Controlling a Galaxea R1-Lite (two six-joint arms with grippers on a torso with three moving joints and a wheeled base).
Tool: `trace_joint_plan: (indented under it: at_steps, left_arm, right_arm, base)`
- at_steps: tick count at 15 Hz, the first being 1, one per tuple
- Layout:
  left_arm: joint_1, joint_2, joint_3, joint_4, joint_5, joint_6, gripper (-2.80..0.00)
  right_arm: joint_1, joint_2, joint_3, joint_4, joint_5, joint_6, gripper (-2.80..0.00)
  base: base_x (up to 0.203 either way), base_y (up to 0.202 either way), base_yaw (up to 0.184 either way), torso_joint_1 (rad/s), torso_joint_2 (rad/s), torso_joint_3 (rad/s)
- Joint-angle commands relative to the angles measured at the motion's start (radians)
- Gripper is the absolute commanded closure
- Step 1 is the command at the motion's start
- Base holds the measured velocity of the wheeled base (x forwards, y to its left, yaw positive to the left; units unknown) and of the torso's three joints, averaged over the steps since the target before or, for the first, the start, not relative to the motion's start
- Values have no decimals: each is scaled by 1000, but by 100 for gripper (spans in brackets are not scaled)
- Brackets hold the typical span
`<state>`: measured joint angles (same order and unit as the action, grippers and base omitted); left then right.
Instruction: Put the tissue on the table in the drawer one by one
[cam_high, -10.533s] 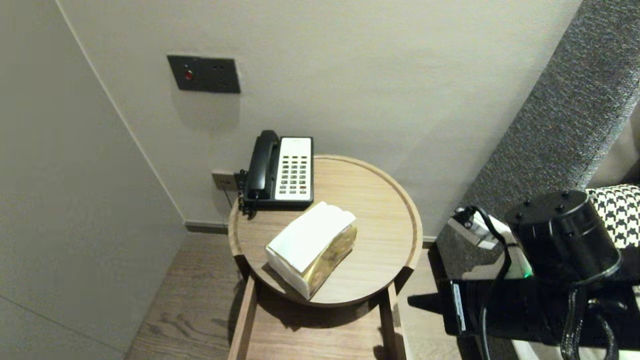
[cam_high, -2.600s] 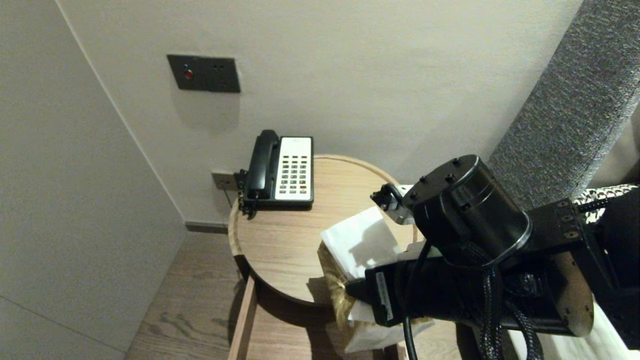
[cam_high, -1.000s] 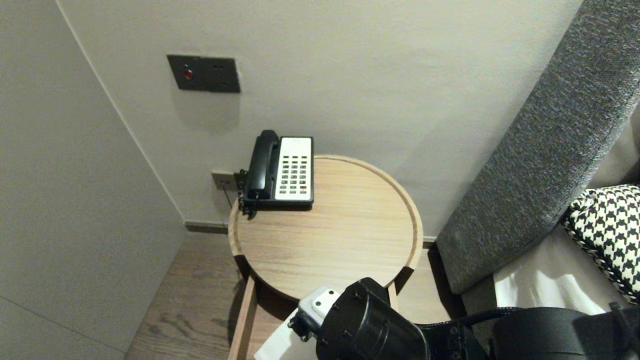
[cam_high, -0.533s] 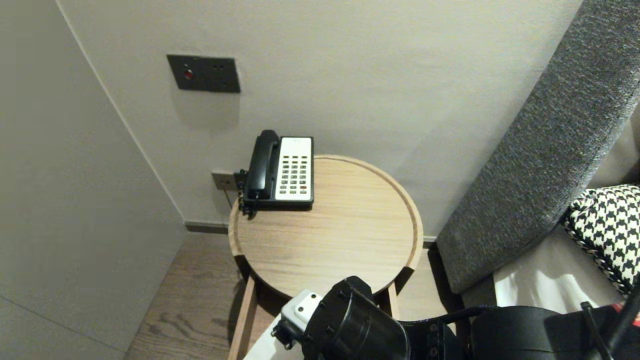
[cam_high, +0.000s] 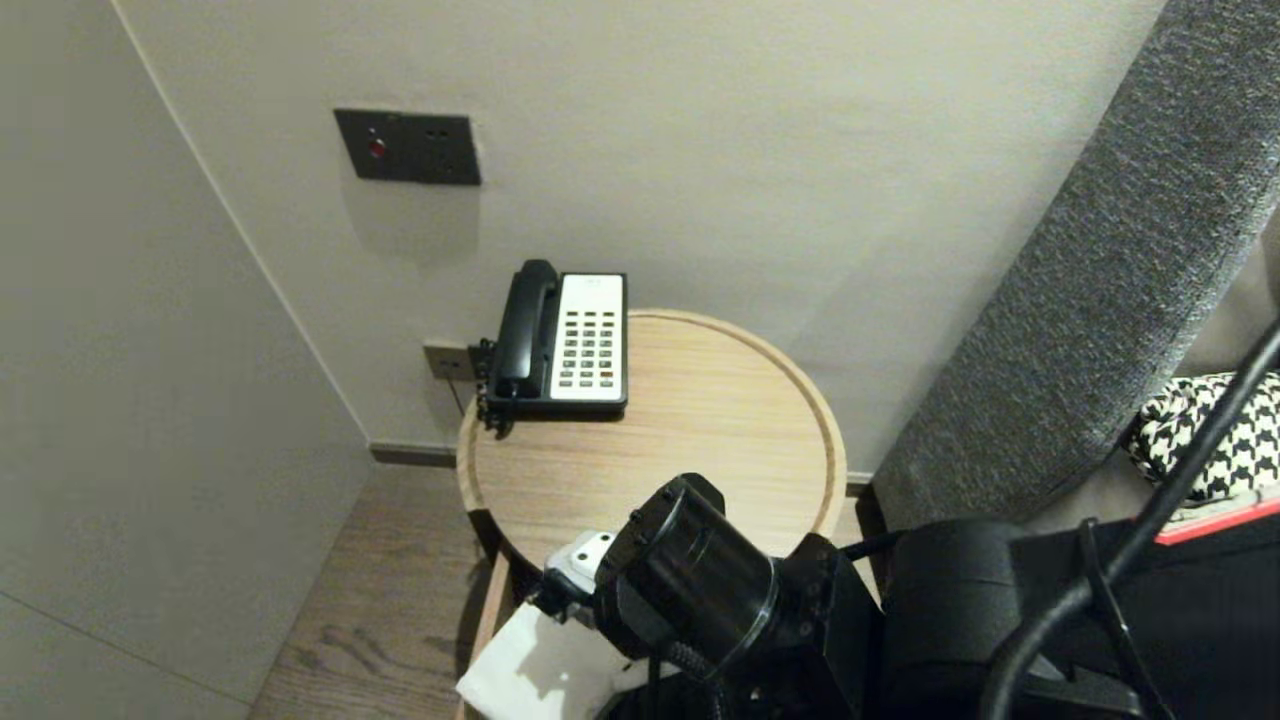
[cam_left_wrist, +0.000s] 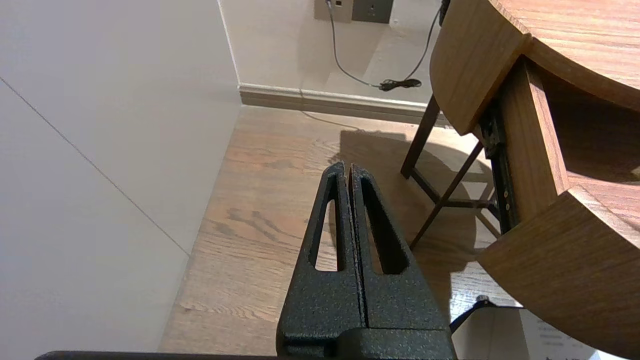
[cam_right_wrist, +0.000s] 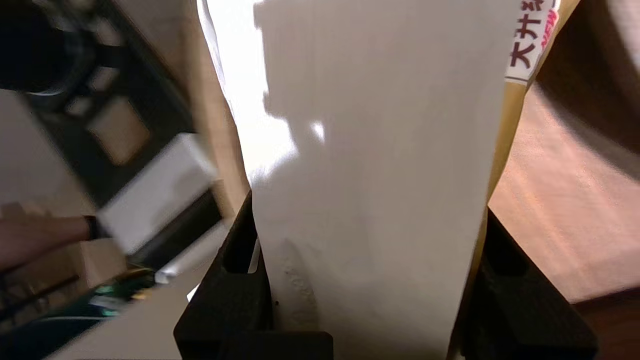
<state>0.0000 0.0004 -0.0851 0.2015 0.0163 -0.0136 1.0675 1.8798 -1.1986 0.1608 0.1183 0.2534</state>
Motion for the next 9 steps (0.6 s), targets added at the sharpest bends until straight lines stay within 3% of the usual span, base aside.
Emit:
trace_joint_plan:
  at_steps: [1,9]
  left_arm:
    - [0,1,0,1,1,0,0]
    - [0,0,-1,1,1,0,0]
  right_arm:
    - [-28,33,-19,4,5,-16,0]
    - [-43,93,-21,-1,5,-22,0]
  base:
    - [0,0,0,0,0,0]
    - [0,0,0,0,0,0]
